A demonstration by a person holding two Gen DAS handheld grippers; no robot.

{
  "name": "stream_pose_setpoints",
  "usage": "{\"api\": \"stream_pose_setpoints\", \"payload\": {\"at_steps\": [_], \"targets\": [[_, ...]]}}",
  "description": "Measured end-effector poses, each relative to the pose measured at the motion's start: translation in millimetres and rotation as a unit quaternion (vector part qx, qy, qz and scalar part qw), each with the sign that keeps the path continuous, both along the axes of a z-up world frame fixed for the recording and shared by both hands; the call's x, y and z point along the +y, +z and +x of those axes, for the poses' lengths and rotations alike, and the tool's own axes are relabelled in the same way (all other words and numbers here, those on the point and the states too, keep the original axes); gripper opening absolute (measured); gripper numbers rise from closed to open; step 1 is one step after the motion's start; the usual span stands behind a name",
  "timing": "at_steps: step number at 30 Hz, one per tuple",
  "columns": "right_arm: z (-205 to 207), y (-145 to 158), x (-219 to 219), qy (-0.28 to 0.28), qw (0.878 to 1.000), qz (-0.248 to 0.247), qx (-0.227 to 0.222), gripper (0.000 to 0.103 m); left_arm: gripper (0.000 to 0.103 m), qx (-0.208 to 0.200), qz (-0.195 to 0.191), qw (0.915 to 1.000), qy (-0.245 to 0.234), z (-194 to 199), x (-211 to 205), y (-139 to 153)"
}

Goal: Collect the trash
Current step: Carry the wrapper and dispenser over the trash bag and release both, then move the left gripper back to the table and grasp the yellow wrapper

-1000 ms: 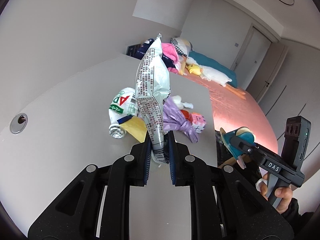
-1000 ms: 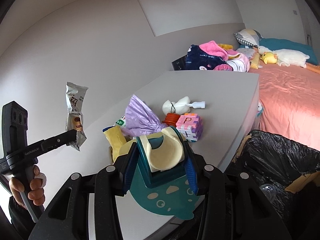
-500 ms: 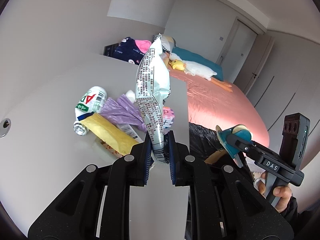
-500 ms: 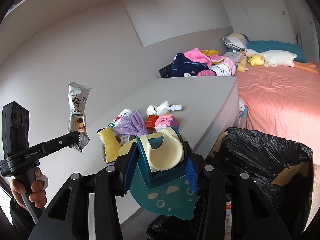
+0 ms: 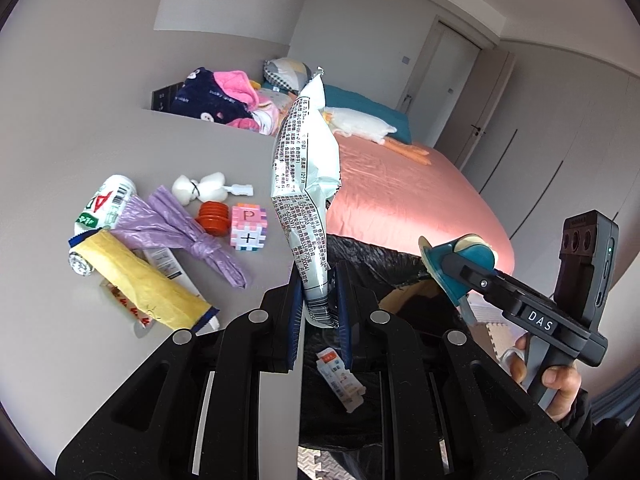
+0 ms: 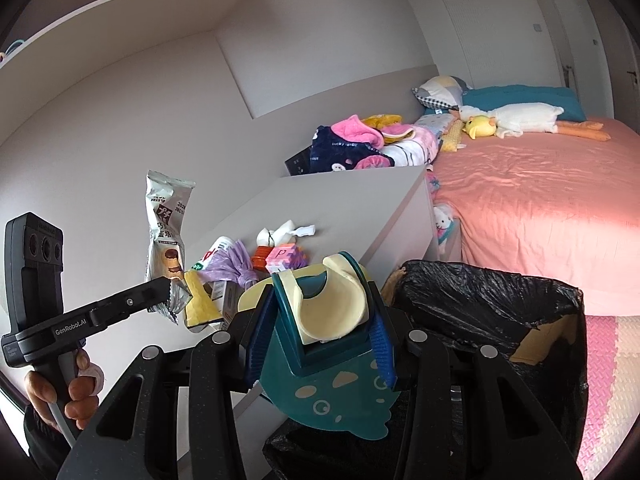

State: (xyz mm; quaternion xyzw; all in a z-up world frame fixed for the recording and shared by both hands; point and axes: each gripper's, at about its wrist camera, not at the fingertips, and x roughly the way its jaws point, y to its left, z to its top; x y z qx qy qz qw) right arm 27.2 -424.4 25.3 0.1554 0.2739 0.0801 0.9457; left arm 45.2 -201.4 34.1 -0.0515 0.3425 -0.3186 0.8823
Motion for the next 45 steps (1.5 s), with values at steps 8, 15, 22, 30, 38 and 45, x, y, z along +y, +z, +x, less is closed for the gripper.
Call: {"api": "stream_pose_setpoints", "payload": {"at_steps": [8,15,22,30,38,45], "targets": [[-13,2,-33,-0.043,0.999,0.008,0.000,0.046,0.015,0.005,0.008,0.9988,-0.048,-6,-40,-5],[-22,0,-60,-0.082,0.997,0.014,0.009,0.046,0.015,0.017,0.013,0.9957,-0.090,-4,-67,-12],[-38,7,-80,-0.173,0.985,-0.018,-0.012,0.093,0.097,0.020,0.061,0.9910,-0.118,-8,-87,-24],[-34,3,-81,-0.176,0.984,-0.023,-0.007,0.093,0.097,0.017,0.070,0.9925,-0.099,-2,-77,-24],[-26,-1,-67,-0.150,0.988,-0.023,-0.003,0.093,0.097,0.024,0.069,0.9942,-0.078,2,-68,-24],[-14,-5,-46,-0.123,0.992,-0.029,0.002,0.093,0.097,0.020,0.072,0.9956,-0.056,7,-47,-23]]}}
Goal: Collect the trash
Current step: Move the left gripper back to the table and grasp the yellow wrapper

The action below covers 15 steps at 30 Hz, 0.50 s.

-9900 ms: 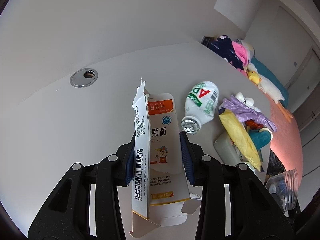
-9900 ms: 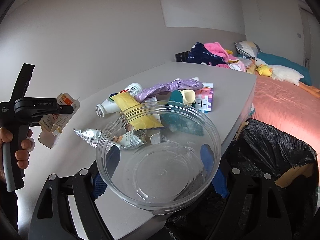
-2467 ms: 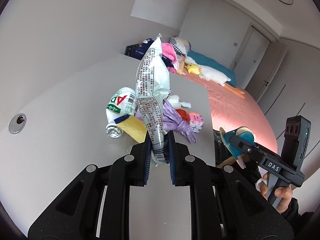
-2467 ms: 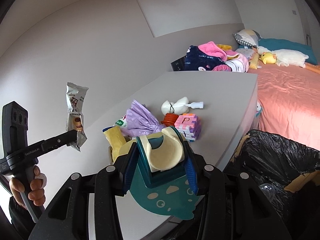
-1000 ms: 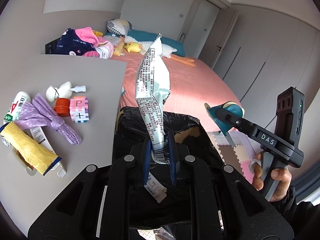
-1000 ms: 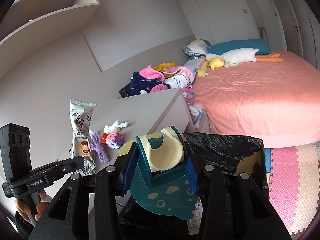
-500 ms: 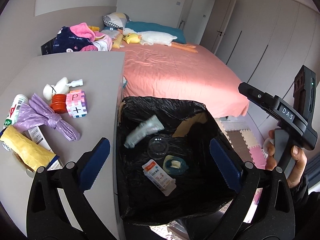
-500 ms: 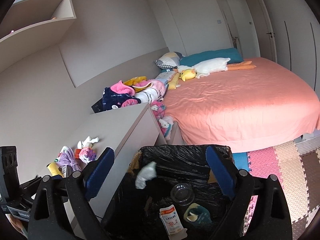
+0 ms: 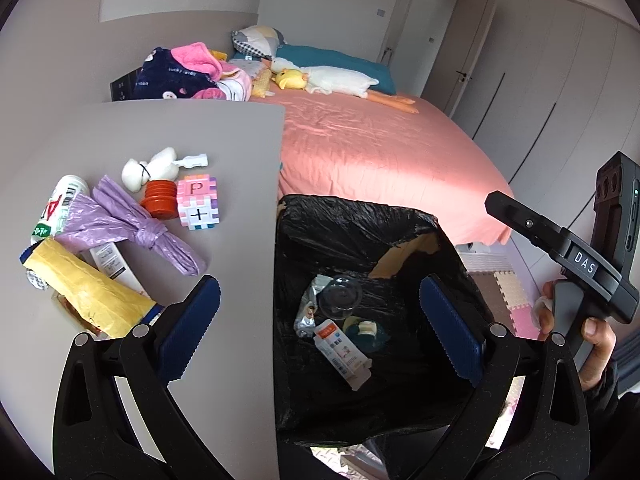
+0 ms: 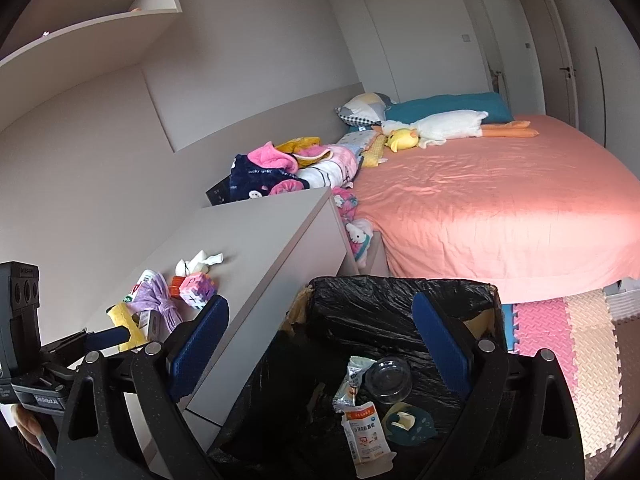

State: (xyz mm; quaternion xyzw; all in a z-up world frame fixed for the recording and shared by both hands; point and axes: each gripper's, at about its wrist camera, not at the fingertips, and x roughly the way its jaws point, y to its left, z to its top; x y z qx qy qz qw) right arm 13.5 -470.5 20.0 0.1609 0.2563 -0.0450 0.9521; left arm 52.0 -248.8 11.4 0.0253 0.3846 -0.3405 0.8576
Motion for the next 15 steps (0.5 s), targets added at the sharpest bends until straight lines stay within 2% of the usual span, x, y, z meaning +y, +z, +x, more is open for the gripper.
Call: {"api": "stream_pose_setpoints", "payload": {"at_steps": [15], "targets": [[37,-10,45,0.055,0.998,-0.006,0.011,0.093,0.097,0.009,0.001,0.9965,0.083,28,63,-2]]}}
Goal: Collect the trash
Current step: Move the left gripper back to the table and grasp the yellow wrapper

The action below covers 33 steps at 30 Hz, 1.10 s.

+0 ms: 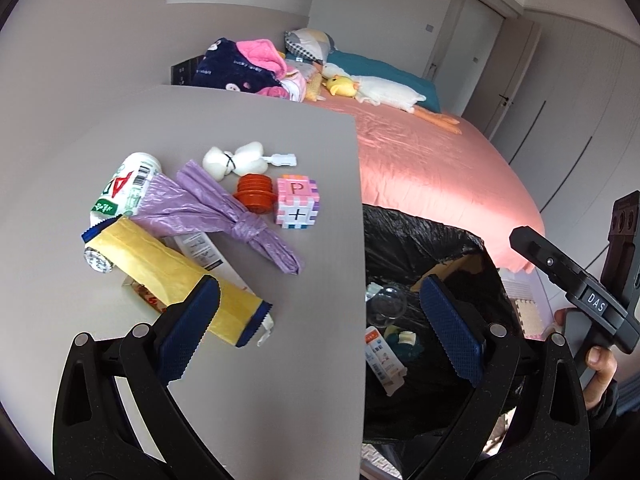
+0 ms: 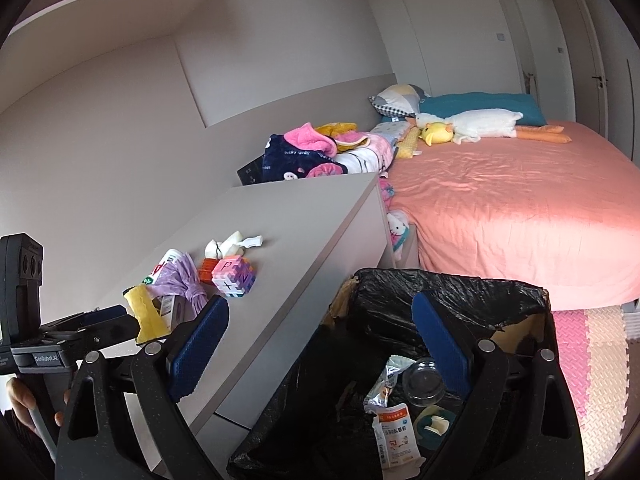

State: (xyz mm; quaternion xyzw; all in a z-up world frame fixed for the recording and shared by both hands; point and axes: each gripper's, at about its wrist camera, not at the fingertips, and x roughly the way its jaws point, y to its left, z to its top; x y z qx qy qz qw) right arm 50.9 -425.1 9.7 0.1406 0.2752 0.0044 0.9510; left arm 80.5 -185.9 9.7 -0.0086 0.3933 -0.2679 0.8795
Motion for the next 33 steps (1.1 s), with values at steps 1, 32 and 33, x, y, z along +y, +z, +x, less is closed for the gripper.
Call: {"api": "stream_pose_setpoints", "payload": {"at_steps": [1,32,33], "targets": [[3,-1,2,0.002,1.000,0.001,0.002,0.093,0.097,0.000,0.001,1.0000,0.006,2,3,0],[99,-33,57,0.079,0.996,-0.003,0.043,0.093,0.097,0.048,-0.003,0.9888,0.142,74,72,-35],[102,-34,60,0.082,0.996,-0.003,0.043,0.093,0.097,0.048,-0.001,0.9885,0.143,75,72,-35]]}}
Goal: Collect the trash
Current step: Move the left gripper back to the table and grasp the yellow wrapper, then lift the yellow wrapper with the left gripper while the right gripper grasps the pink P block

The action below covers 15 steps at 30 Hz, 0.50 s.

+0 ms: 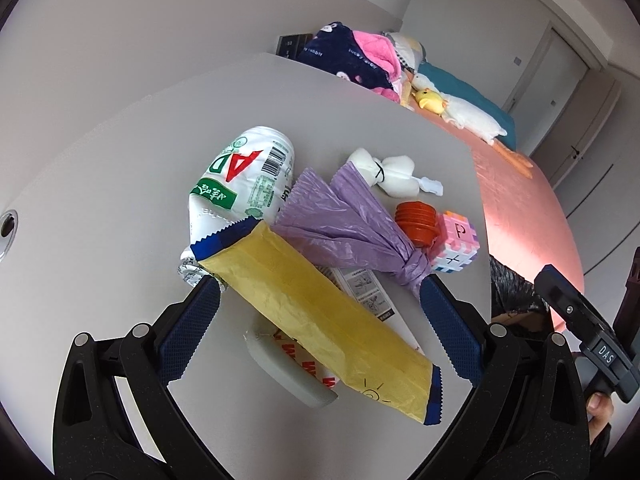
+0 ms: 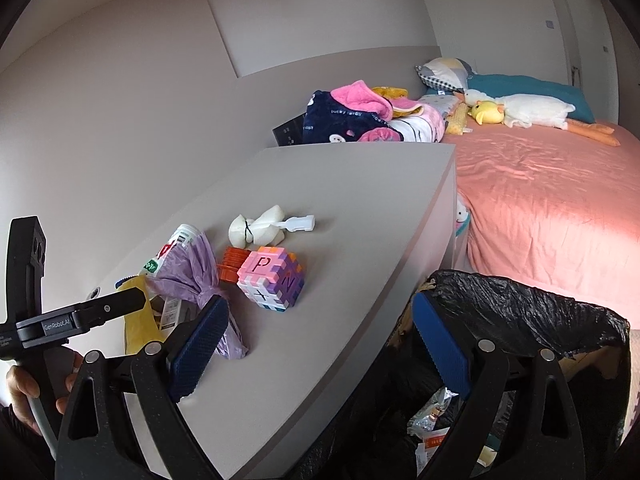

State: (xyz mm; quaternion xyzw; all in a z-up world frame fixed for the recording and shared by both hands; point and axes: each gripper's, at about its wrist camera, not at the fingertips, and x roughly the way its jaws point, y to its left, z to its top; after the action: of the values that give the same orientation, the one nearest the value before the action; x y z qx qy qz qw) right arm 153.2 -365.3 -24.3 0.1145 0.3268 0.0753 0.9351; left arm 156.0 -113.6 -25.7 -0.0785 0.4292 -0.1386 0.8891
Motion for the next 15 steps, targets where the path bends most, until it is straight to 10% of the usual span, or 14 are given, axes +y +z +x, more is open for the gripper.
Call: {"api": "stream_pose_setpoints", "payload": {"at_steps": [15], "targets": [[54,-20,42,0.040,0.998,-0.036,0.027,0.093,0.047,0.000,-0.008,0.9998,0.017,11,18,-8]]}}
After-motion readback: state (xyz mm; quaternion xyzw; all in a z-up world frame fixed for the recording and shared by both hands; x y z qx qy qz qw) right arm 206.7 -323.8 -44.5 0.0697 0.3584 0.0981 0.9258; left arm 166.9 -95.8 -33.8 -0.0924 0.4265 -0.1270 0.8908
